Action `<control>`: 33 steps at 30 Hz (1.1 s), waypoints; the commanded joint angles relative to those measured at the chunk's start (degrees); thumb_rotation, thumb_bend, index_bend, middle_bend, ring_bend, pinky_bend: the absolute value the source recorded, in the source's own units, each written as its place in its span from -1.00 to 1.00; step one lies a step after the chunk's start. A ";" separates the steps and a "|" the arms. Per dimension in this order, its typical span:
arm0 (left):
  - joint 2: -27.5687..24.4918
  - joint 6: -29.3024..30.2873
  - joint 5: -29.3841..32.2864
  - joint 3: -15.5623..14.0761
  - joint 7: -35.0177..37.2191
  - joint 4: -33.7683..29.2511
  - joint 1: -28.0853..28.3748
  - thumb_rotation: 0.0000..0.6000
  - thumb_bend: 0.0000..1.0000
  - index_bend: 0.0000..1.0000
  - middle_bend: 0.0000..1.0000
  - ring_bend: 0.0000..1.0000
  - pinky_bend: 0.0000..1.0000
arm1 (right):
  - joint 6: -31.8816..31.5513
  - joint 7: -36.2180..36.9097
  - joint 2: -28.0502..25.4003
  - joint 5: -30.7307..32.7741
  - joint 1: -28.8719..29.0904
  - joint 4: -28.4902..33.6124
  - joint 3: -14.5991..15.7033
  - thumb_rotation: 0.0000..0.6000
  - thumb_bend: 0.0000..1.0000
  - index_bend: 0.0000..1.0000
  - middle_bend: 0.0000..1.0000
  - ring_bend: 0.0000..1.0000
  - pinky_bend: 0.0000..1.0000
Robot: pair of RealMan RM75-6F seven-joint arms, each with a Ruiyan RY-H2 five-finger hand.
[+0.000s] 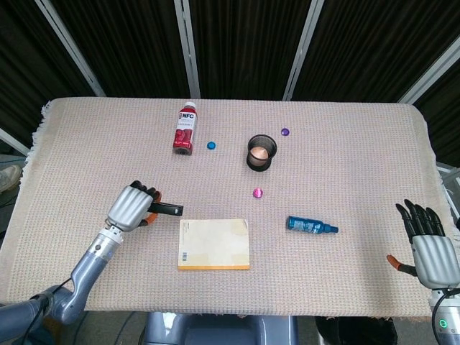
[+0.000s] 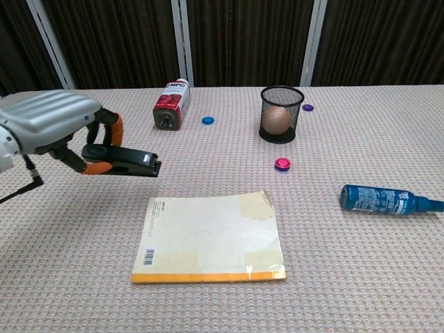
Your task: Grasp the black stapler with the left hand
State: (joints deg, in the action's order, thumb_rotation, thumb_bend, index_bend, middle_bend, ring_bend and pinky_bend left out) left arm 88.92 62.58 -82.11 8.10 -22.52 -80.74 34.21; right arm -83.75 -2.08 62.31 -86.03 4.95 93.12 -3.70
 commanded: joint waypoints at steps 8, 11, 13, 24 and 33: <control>7.49 -3.62 2.43 2.16 -8.07 -4.29 5.67 1.00 -0.31 0.30 0.28 0.03 -0.28 | -1.08 4.30 -1.53 -1.53 -0.47 -0.38 0.41 1.00 -0.85 -1.00 -1.00 -1.00 -1.00; 9.46 -4.92 3.56 1.90 -10.25 -5.42 6.83 1.00 -0.31 0.30 0.28 0.03 -0.28 | -1.49 5.52 -1.92 -2.10 -0.62 -0.55 0.56 1.00 -0.85 -1.00 -1.00 -1.00 -1.00; 10.54 -5.52 4.11 1.57 -11.68 -6.00 7.43 1.00 -0.31 0.30 0.28 0.03 -0.28 | -1.74 6.20 -2.11 -2.33 -0.73 -0.70 0.64 1.00 -0.85 -1.00 -1.00 -1.00 -1.00; 12.74 -5.99 6.08 -0.78 -17.24 -8.52 8.42 1.00 -0.34 0.29 0.25 0.02 -0.28 | -2.55 7.93 -2.56 -2.66 -1.07 -1.17 0.63 1.00 -0.85 -1.00 -1.00 -1.00 -1.00; 11.55 -4.76 7.87 -1.73 -18.95 -9.27 7.68 1.00 -0.40 0.12 0.11 0.00 -0.29 | -2.52 6.95 -2.19 -2.53 -1.06 -0.99 0.59 1.00 -0.85 -1.00 -1.00 -1.00 -1.00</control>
State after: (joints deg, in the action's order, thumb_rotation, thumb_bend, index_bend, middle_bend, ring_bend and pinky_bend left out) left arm 100.61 57.74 -74.39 6.47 -41.39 -89.92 41.98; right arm -86.29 4.93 60.08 -88.60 3.88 92.11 -3.09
